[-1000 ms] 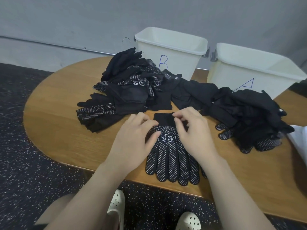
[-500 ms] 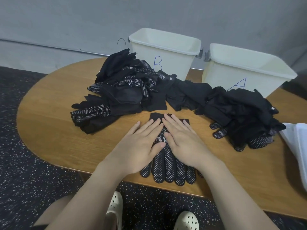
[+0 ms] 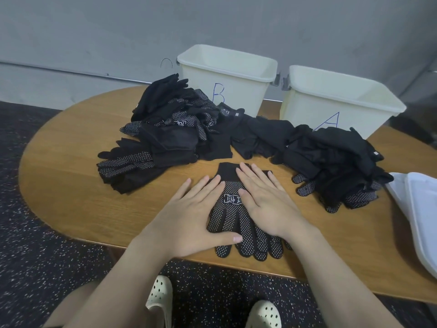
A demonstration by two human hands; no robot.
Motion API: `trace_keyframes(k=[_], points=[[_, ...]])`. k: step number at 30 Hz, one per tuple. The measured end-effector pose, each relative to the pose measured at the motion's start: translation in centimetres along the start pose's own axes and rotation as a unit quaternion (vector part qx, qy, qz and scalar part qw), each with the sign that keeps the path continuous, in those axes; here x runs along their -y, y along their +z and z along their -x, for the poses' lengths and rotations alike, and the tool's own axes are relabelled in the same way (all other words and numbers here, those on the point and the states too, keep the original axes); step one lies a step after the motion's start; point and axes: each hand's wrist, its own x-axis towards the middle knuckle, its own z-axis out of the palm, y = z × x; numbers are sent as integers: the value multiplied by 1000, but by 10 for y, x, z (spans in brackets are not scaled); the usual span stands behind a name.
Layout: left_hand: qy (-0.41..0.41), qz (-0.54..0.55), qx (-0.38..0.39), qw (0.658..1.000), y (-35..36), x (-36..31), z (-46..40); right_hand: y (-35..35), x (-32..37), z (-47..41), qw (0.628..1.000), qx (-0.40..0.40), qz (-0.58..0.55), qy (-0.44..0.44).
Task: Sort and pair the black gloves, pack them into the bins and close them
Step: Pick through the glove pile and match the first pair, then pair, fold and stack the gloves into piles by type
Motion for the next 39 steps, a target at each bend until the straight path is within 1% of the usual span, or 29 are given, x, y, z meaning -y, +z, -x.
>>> trace_keyframes(k=[4, 7, 10, 12, 15, 18, 22, 25, 30, 35, 39], points=[[-12, 1, -3, 1000, 1, 1, 4, -1, -5, 3, 1000, -16, -18, -3], [-23, -2, -18, 1000, 3, -4, 5, 1, -5, 4, 998, -49, -43, -2], [-44, 51, -48, 997, 0, -5, 3, 2, -5, 5, 991, -92, -100, -5], [-61, 108, -66, 990, -5, -3, 1, -1, -8, 7, 981, -140, -135, -9], [-65, 151, -96, 982, -8, -6, -3, -6, -17, 12, 965, -235, -116, -1], [-46, 152, -113, 981, -6, -16, -9, -9, -26, 18, 946, -304, -109, 25], [-22, 124, -116, 985, -3, -26, -20, -18, -40, 19, 908, -396, -126, 58], [-13, 126, -117, 985, 1, -31, -28, -26, -51, 21, 899, -412, -125, 82], [-13, 107, -110, 988, 3, -35, -40, -38, -71, 28, 864, -481, -95, 114], [-14, 103, -100, 990, 4, -36, -44, -45, -90, 33, 858, -456, -139, 190], [-15, 90, -97, 991, 4, -39, -46, -44, -94, 35, 844, -465, -171, 204]])
